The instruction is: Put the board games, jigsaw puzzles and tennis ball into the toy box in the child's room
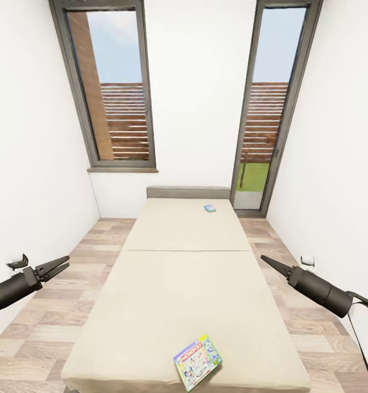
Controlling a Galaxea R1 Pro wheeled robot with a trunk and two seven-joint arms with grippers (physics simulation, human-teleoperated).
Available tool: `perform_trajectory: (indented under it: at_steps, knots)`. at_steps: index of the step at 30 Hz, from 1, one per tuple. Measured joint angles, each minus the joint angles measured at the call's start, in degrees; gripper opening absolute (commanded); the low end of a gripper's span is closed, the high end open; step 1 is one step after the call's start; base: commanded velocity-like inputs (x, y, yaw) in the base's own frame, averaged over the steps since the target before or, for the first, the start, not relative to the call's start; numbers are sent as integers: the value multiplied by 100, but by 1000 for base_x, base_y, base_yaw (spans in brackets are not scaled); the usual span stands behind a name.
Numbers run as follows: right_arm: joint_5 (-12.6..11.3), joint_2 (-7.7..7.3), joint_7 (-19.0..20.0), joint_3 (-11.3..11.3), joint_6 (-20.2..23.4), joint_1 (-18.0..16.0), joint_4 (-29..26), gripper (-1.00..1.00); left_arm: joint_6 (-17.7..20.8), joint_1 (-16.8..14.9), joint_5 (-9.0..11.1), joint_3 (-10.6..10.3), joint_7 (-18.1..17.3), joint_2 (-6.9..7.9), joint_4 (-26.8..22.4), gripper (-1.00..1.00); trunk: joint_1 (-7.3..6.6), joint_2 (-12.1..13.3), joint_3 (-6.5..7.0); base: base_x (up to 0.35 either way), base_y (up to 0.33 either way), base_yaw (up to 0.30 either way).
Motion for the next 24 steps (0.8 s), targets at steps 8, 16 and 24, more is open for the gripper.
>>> perform_trajectory:
  at_steps: [8, 16, 24]
  knots:
    - [-1, -1, -6, -1, 1, 2, 5, 100, 0, -1, -1, 1, -1, -1, 1, 100, 1, 1, 17, -47, 31, -53]
    - [0, 0, -8, -4, 1, 4, 5, 100, 0, -1, 2, 1, 0, -1, 0, 100, 1, 1, 61, -189, 131, -147]
    - [1, 5, -15, 0, -2, 1, 7, 100, 0, 0, 3, 1, -54, 0, -2, 100, 0, 0, 69, -33, 21, -24]
